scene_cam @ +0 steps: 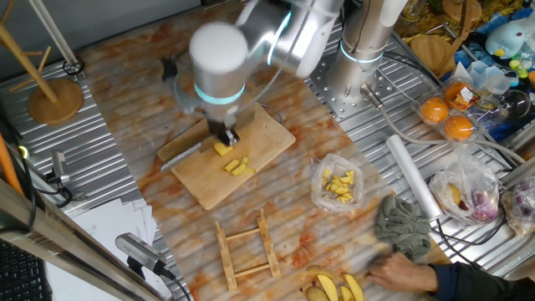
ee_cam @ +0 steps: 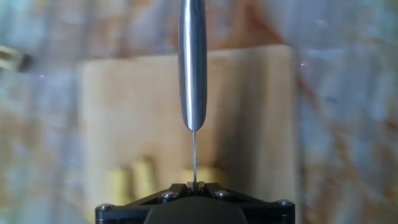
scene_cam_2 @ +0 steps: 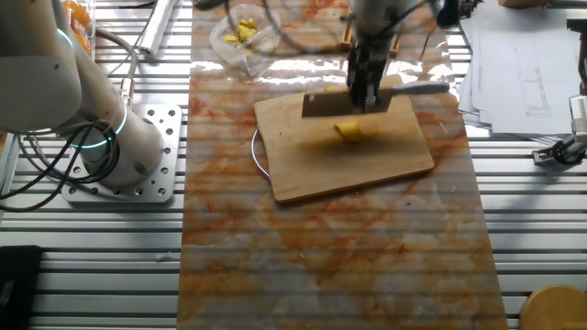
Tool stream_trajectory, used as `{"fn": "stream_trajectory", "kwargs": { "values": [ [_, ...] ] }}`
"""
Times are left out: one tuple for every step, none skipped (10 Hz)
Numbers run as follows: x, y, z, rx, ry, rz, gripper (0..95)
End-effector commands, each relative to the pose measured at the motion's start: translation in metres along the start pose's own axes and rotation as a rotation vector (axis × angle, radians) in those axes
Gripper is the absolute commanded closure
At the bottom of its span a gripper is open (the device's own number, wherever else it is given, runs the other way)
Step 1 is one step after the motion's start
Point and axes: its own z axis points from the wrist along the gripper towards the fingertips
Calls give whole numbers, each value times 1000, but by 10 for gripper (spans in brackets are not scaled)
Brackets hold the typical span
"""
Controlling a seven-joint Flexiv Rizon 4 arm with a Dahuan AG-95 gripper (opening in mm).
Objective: Chop the potatoes
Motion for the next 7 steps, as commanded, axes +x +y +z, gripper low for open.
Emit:
{"fn": "stream_trajectory", "kwargs": {
  "values": [
    [-4, 2, 3, -46, 4, -1, 950],
    [-4, 2, 3, -66, 3, 4, 950],
    [-4, 2, 3, -86, 1, 5, 950],
    [-4, 2, 3, -108, -2, 7, 950],
    [-4, 2, 3, -122, -5, 0, 950],
    [-4, 3, 4, -121, -5, -2, 950],
    [-3, 3, 5, -122, -6, -5, 950]
  ]
}}
